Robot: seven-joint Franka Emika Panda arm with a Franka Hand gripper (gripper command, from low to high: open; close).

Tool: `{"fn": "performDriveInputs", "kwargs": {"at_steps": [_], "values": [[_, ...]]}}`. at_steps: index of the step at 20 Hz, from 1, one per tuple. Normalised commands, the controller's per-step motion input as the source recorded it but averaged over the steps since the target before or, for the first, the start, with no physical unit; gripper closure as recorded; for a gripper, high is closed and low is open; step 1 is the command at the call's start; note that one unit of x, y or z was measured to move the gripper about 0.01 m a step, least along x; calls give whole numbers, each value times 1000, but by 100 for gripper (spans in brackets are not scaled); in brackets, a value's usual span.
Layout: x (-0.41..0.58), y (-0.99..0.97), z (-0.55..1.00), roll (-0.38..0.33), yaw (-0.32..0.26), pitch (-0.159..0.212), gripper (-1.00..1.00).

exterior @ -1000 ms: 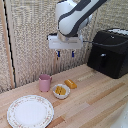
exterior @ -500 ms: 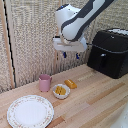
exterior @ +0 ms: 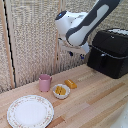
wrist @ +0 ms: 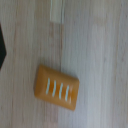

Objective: Carefully navigate your gripper to the air fryer's handle. Confidently seize the handle using your gripper. Gradually bring the handle toward yourself to access the air fryer.

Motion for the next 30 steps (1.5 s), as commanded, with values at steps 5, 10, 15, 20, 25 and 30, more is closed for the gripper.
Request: {"fn": "performDriveInputs", "kwargs": {"at_steps": [5, 10, 15, 20, 25, 30], "values": [[0, -349, -86, -367, 4, -75, -100], [0, -561, -156, -215, 71, -39, -100], [0, -638, -162, -111, 101, -54, -100], [-3, -618, -175, -71, 88, -102, -100], [0, -640, -189, -37, 75, -97, -100], [0, -623, -218, -8, 54, -86, -100]]}}
